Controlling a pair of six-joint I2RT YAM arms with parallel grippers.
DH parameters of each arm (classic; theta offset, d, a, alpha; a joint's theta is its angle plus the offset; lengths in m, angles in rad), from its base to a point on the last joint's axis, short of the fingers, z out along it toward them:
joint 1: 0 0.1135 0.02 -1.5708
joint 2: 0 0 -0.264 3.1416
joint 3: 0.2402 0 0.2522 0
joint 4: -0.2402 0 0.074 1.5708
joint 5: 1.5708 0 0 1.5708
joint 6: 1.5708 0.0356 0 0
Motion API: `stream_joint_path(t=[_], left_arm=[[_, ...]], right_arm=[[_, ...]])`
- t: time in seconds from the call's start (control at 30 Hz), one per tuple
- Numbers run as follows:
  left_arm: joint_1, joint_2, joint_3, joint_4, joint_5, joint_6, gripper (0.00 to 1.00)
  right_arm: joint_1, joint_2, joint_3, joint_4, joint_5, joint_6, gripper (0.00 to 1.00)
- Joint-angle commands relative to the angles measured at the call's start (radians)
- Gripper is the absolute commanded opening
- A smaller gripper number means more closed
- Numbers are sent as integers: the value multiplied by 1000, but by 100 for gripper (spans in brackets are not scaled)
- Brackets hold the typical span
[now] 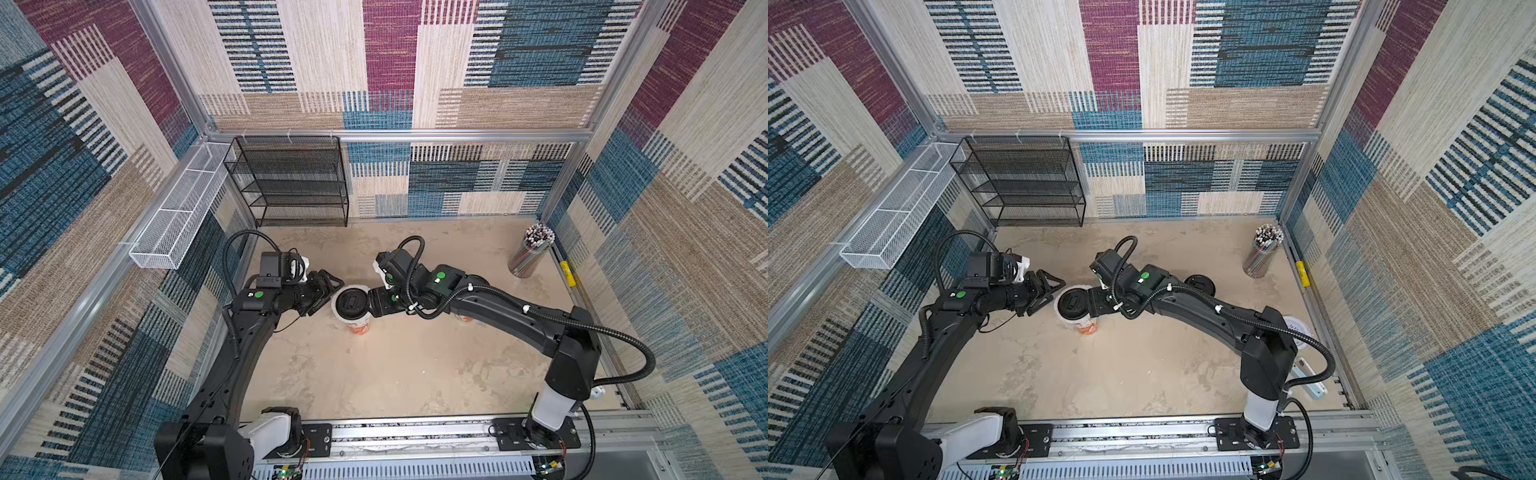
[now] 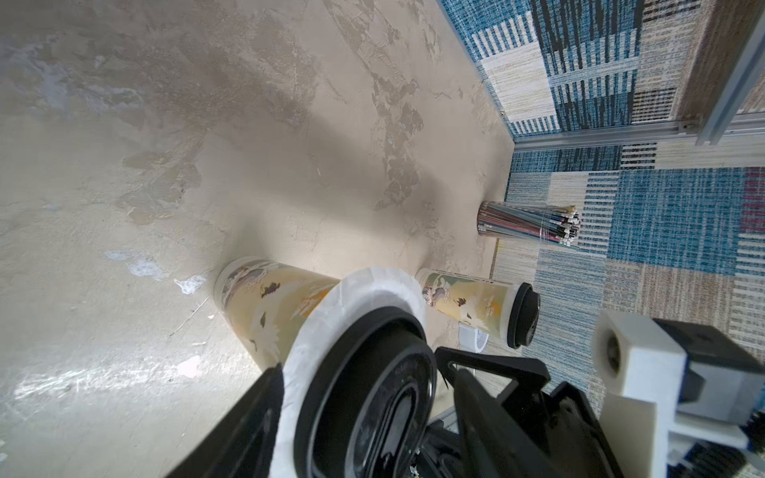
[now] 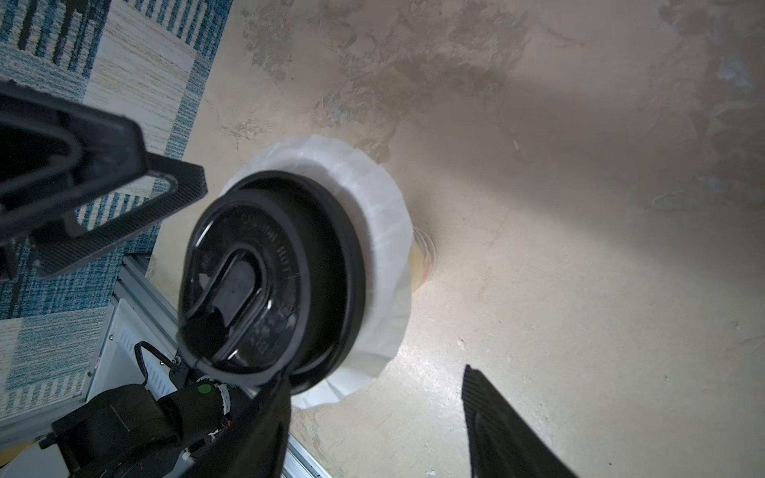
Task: Put the leak-proof paper on the milk tea cups
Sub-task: Secure the cup lid on the cup.
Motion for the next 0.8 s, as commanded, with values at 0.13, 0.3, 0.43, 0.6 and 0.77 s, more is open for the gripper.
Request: stream_joint_path(t=[0.13,0.3,0.43,0.6,0.77], left_arm=[[2,-9,6,-20,10,14,66],[2,-47,41,-105,-56,18,61],[-5,-82,13,-154,-31,-23,56],[-62,-133,-41,-163,-36,-81,55],[-105,-126,-34,-138,-32,-110,54]], right_arm=[[-5,-10,9,9,8,4,69],[-27,-56,8,3,19,5,69],[-41,-50,79,-6,-2,-4,68],[-41,-6,140,-9,-48,-9,67],[-42,18,150,4,-85,-11,66]])
